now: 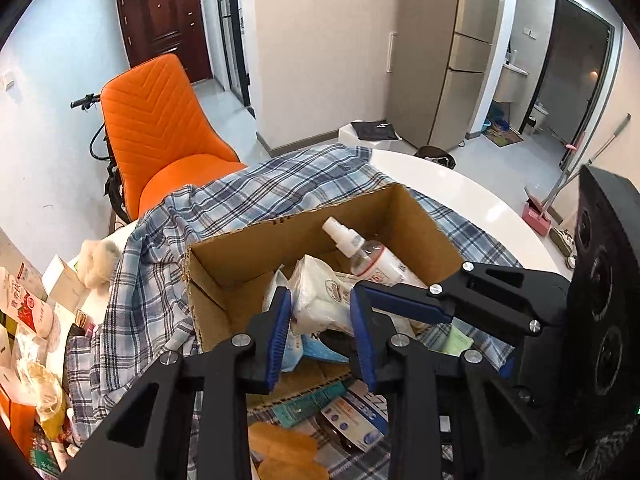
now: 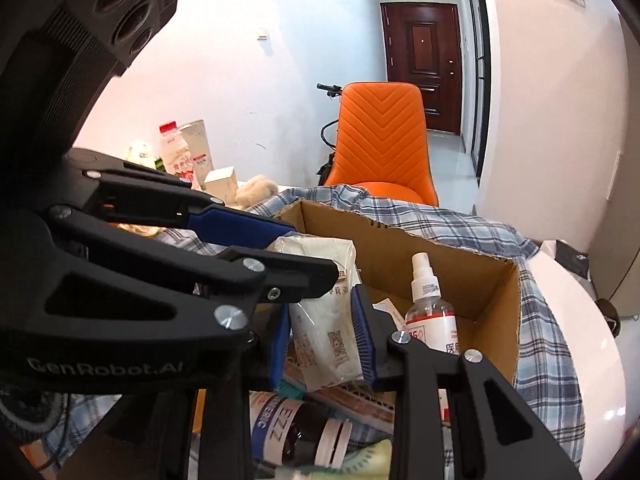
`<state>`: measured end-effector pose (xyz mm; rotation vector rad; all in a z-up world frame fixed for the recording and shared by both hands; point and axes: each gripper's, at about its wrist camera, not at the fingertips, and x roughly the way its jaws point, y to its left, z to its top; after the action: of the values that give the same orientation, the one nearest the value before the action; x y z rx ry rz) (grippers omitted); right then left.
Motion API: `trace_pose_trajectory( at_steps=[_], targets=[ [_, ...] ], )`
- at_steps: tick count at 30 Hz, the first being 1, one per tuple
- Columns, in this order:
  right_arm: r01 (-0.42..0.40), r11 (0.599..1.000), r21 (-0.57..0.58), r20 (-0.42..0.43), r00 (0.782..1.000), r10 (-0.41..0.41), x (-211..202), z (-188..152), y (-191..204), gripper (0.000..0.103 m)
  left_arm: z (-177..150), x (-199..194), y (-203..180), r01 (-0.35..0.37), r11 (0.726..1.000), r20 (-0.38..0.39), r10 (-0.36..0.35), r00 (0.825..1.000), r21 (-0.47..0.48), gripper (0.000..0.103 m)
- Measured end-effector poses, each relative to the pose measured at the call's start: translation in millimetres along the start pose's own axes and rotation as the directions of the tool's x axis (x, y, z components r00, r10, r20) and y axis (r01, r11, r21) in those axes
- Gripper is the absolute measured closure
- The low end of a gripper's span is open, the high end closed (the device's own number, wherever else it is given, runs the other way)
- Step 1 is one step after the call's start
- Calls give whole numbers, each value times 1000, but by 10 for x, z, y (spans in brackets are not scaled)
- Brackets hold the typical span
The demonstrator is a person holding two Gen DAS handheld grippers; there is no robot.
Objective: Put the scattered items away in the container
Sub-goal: 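Open the right tool to drop the white bag into the box, then move the left tool to the white plastic bottle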
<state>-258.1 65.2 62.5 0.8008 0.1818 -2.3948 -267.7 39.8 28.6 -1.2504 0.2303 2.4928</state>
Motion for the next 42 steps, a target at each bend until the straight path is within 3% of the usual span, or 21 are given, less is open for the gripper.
trace_pose_trajectory(
  at_steps=[7, 11, 12, 14, 16, 31, 37, 42],
  targets=[
    [12, 1000, 1, -30, 999, -12, 151, 28, 7, 69, -34, 80, 123, 3, 1000, 4, -3, 1000, -27, 71],
    [68, 998, 0, -1, 998, -68, 89, -4, -21, 38, -70, 93, 185, -27, 999, -4, 27, 1000, -34, 69],
    [66, 998, 8, 9, 998, -66, 62, 1, -34, 38, -81, 94, 202, -32, 999, -6, 31, 999, -39, 66],
    [53, 998, 16, 6, 999, -53, 42, 15, -64, 37, -110, 71, 247, -42, 998, 2, 42, 999, -51, 43],
    [49, 999, 16, 4, 999, -49, -11, -1, -64, 37, -150, 24, 274, -58, 997, 18, 59, 998, -52, 35],
    [23, 997, -75, -18, 1000, -24, -591, -451, 140, 37, -734, -459, 155, -66, 998, 31, 65, 997, 7, 33],
    [-1, 997, -82, -25, 1000, -1, -764, -597, 212, 37, -1138, -555, 71, -7, 1000, -12, 7, 1000, 22, 32],
    [-9, 998, -65, -6, 1000, 9, -869, -732, 254, 37, -1446, -555, 76, -73, 997, -18, 73, 997, 27, 32]
  ],
)
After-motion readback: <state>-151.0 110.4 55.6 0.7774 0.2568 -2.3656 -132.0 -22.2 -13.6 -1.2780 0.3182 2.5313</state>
